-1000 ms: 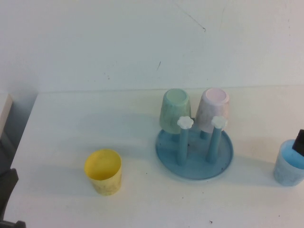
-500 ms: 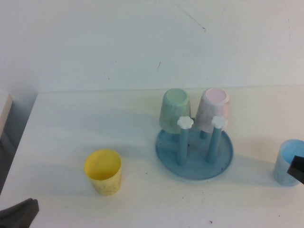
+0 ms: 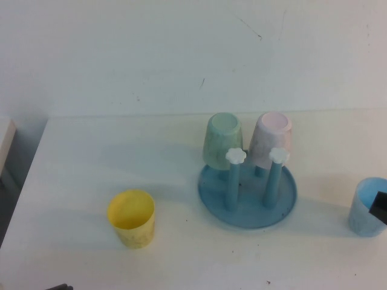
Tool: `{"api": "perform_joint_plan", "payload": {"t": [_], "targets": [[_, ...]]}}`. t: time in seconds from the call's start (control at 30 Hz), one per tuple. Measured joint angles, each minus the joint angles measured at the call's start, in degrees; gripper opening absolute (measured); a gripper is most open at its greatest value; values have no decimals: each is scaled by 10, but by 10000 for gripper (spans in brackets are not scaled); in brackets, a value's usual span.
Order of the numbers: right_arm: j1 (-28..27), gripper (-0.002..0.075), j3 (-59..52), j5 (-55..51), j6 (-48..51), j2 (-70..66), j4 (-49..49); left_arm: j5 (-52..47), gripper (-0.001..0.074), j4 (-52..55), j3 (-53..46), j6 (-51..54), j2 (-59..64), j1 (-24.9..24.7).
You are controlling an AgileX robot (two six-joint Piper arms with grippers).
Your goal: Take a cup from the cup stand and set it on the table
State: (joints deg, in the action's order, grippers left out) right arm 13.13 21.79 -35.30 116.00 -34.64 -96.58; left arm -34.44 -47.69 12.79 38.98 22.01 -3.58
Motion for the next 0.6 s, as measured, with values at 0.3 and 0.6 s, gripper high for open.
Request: {"api": "perform_joint_plan", "payload": {"t": [0.3,0.6], "targets": [[0,-1,-5,214,108,50,-7,-1,-2,0,0,0,0,0],[0,-1,-74,396,-94,149,173,-1,-2,0,0,1,0,0]]}}
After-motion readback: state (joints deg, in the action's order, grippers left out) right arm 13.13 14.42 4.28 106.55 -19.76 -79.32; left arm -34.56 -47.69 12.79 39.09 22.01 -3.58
